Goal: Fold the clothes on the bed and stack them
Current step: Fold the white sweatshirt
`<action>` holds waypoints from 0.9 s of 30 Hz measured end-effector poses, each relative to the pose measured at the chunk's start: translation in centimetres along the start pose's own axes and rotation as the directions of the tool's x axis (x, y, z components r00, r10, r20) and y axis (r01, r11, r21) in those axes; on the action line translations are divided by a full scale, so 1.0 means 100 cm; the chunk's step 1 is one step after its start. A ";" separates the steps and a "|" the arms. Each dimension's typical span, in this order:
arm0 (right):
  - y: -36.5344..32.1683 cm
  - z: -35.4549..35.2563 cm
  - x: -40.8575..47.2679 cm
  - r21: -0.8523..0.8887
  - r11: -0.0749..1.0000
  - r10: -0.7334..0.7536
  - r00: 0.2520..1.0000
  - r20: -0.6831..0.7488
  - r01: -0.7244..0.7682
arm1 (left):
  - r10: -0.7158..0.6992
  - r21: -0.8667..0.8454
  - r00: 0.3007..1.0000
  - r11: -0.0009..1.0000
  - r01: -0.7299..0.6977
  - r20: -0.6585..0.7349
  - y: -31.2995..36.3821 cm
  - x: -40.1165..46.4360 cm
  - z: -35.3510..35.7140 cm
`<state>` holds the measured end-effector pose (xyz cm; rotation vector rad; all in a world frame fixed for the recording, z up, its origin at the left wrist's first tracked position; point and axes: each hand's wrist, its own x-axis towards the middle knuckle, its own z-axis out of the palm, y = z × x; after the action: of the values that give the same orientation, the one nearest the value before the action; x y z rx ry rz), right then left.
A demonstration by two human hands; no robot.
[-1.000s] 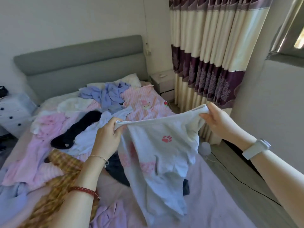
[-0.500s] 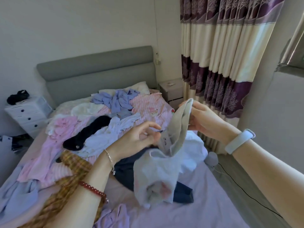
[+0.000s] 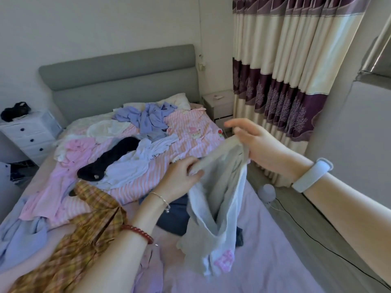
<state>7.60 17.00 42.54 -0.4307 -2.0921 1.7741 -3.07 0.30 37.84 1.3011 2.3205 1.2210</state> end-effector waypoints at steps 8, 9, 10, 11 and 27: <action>0.029 -0.030 -0.009 -0.699 0.654 -0.063 0.941 0.331 0.290 | -0.065 0.249 0.997 0.966 0.071 -0.030 -0.025 0.008 -0.050; 0.030 -0.034 -0.008 -0.709 0.628 -0.135 0.943 0.305 0.320 | -0.056 0.285 0.997 0.956 0.068 -0.049 -0.027 0.007 -0.055; 0.029 -0.038 -0.007 -0.733 0.580 -0.219 0.934 0.281 0.356 | -0.045 0.329 0.997 0.942 0.065 -0.068 -0.028 0.005 -0.058; 0.027 -0.041 -0.007 -0.752 0.530 -0.302 0.916 0.265 0.392 | -0.035 0.359 0.996 0.931 0.063 -0.084 -0.028 0.002 -0.060; -0.035 -0.053 -0.017 -0.706 0.622 -0.219 0.941 0.258 0.338 | -0.267 -0.403 0.958 0.892 0.205 -0.104 0.032 -0.004 -0.099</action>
<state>11.50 20.29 46.59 -0.1424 -2.7593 0.7095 -6.24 -4.69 46.45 0.7880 2.1030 1.6384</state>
